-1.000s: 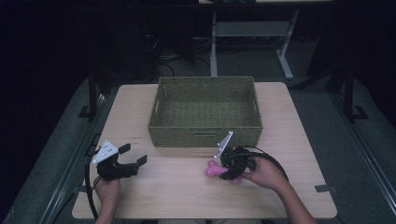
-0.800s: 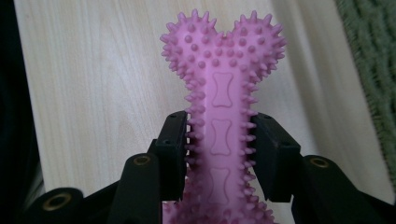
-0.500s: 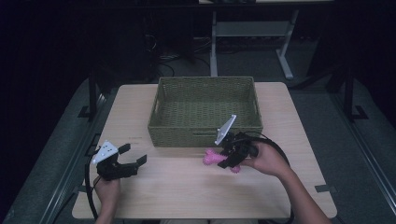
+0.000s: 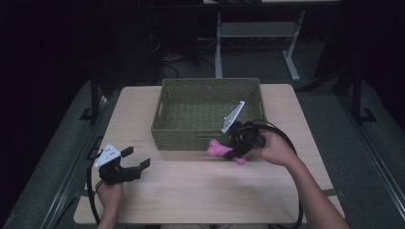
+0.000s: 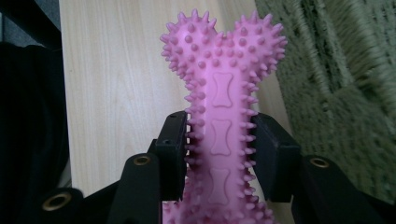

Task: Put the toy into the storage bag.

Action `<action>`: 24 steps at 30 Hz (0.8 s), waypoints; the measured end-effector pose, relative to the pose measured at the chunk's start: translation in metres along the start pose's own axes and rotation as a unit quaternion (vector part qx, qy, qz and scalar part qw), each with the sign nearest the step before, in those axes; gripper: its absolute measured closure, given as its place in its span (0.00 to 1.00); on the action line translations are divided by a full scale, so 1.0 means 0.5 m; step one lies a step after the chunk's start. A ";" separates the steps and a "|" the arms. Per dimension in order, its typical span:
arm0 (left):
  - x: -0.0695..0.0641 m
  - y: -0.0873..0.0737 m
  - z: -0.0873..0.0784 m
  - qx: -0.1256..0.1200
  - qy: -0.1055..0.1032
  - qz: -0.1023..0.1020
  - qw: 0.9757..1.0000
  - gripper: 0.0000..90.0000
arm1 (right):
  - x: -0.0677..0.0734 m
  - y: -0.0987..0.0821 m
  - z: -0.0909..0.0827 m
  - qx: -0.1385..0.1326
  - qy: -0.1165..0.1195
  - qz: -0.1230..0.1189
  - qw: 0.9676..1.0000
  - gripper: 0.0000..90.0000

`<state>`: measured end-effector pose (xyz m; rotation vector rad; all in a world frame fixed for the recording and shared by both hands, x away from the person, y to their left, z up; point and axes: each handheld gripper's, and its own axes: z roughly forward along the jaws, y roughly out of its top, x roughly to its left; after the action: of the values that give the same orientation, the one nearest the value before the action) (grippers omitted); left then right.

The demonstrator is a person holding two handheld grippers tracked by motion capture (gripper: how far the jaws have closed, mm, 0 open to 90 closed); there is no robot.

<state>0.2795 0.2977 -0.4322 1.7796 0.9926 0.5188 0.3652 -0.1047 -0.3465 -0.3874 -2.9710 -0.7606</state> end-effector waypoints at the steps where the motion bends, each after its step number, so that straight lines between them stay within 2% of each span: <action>1: 0.000 0.000 0.000 0.001 0.001 0.000 1.000 0.15 | -0.004 0.004 -0.007 -0.005 0.002 -0.002 1.000 0.64; 16: 0.001 0.000 -0.001 0.000 0.000 0.000 1.000 0.15 | -0.049 0.027 -0.047 -0.016 0.009 0.006 1.000 0.64; 22: 0.002 0.000 -0.001 -0.001 0.001 -0.002 1.000 0.15 | -0.062 0.036 -0.056 -0.019 0.013 0.001 1.000 0.64; 24: 0.002 0.000 0.000 -0.002 0.001 -0.002 1.000 0.15 | -0.067 0.041 -0.059 -0.016 0.007 0.000 1.000 0.64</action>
<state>0.2799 0.2986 -0.4321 1.7735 0.9958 0.5197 0.4022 -0.1092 -0.3149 -0.3821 -2.9489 -0.8078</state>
